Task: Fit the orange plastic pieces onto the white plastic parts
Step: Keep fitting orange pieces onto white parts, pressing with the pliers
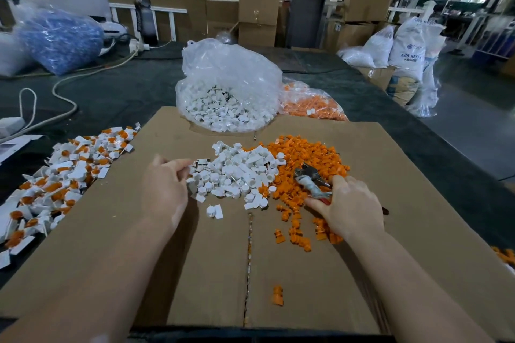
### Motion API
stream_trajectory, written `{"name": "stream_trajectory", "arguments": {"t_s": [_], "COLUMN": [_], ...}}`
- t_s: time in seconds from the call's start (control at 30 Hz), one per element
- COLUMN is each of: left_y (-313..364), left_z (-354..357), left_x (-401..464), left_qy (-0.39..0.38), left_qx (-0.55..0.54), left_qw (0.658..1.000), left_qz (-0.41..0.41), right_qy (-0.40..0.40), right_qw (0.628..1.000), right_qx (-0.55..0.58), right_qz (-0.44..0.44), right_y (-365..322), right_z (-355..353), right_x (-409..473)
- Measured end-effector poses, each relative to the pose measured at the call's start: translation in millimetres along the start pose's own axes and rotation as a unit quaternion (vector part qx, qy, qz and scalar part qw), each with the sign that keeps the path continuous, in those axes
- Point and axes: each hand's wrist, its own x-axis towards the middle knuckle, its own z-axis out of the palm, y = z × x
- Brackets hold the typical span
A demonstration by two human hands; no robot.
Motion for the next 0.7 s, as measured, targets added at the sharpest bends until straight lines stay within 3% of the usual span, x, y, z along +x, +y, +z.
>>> {"name": "stream_trajectory", "arguments": {"t_s": [0.17, 0.3, 0.4, 0.53, 0.7], "left_y": [-2, 16, 30, 39, 39], "left_z": [0, 5, 10, 16, 21], "left_x": [-10, -24, -36, -47, -50], "left_qy": [0.012, -0.018, -0.072, -0.16, -0.174], "left_qx": [0.106, 0.05, 0.002, -0.04, -0.05], "left_qw": [0.994, 0.993, 0.985, 0.965, 0.965], "left_qz": [0.031, 0.108, 0.158, 0.202, 0.191], "right_qy": [-0.005, 0.009, 0.037, -0.025, -0.125], "right_qw": [1.0, 0.999, 0.996, 0.969, 0.951], "right_qx": [-0.02, -0.031, 0.036, 0.186, 0.184], "right_qz": [0.004, -0.007, -0.069, -0.159, -0.216], "right_y": [-2, -8, -19, -36, -42], "right_z": [9, 3, -6, -18, -21], "right_x": [-2, -3, -5, -15, -22]}}
